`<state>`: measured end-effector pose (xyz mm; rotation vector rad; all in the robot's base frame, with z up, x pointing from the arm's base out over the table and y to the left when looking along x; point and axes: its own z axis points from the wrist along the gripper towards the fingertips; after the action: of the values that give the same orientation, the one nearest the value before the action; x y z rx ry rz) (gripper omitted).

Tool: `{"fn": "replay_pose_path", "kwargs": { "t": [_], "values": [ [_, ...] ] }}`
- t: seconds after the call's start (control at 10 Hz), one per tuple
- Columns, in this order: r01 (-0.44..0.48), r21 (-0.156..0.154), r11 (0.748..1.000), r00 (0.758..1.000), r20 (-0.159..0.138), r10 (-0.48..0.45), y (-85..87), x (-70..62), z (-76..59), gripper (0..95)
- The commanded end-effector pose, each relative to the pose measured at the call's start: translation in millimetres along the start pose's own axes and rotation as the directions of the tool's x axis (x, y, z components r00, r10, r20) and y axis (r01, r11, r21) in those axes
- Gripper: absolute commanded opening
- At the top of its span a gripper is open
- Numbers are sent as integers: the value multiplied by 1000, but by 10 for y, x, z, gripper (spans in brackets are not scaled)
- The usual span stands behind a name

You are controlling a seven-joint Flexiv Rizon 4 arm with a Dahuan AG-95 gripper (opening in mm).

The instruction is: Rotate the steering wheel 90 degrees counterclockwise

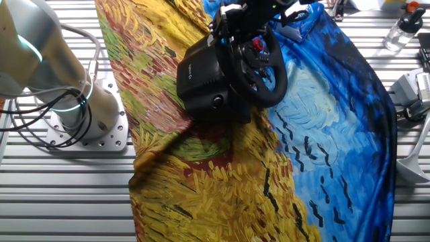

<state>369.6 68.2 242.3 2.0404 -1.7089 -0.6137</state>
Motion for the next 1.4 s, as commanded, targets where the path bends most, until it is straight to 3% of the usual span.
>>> {"fn": "replay_pose_path", "kwargs": {
  "t": [0.1,1.4],
  "values": [
    [4,-1,1000,1000,-8,-4,-9,21,0,0],
    [141,3,990,990,-6,-141,-41,196,20,0]
  ]
}}
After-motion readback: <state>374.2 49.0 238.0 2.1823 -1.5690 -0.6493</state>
